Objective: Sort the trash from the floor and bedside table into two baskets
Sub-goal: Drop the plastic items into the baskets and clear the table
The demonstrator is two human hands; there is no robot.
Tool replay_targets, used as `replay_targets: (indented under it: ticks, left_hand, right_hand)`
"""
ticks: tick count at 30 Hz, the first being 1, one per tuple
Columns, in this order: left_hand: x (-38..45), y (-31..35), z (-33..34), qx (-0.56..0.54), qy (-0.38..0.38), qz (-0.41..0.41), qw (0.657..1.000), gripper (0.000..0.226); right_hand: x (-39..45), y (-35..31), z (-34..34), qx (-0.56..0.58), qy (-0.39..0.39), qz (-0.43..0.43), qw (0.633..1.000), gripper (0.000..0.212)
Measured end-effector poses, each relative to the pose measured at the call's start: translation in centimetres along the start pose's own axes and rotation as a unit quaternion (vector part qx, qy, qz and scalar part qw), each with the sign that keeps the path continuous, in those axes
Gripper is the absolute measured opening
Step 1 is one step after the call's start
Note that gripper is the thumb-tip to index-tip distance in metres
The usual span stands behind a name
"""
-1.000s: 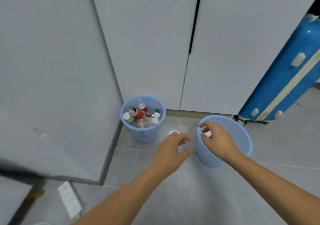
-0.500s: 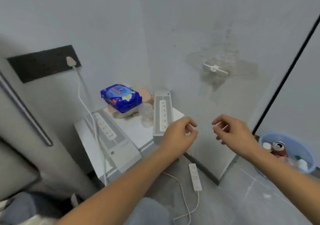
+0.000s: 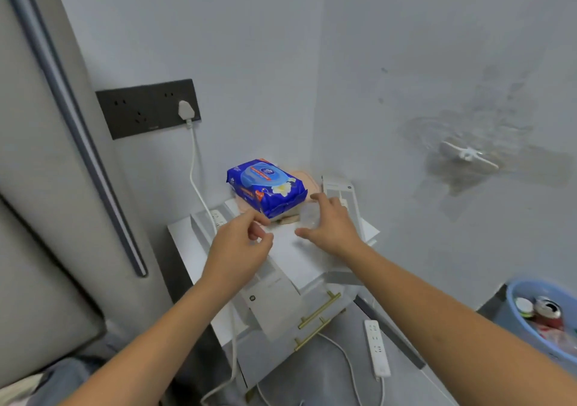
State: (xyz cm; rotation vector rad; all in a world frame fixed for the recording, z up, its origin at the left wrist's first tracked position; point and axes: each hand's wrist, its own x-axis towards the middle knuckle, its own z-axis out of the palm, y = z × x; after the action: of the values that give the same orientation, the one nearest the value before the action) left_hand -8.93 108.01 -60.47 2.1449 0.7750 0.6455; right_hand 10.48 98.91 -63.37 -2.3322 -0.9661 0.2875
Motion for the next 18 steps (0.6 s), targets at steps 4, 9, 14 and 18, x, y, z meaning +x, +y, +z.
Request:
replay_targets:
  ticks: [4,9,14,18]
  left_hand:
    - [0.3,-2.2,-0.5,0.063,-0.042,0.007,0.997,0.026]
    - [1.1,-3.2,-1.2,0.243,-0.322,0.079,0.912,0.082]
    - [0.6,-2.6,0.8,0.462,-0.459,0.162,0.742,0.112]
    - [0.6,-2.2,2.0,0.454,-0.374,0.296,0.753,0.088]
  right_hand:
    - [1.2,1.1,2.5,-0.014,0.036,0.003,0.999,0.074]
    - [-1.6,1.8,2.0,0.053,0.083,-0.022,0.995,0.067]
    - [-6.8,3.9,-1.4,0.118,0.111,-0.054,0.985,0.062]
    - [-9.0,5.7,-4.4,0.204,0.113,-0.031,0.972,0.061]
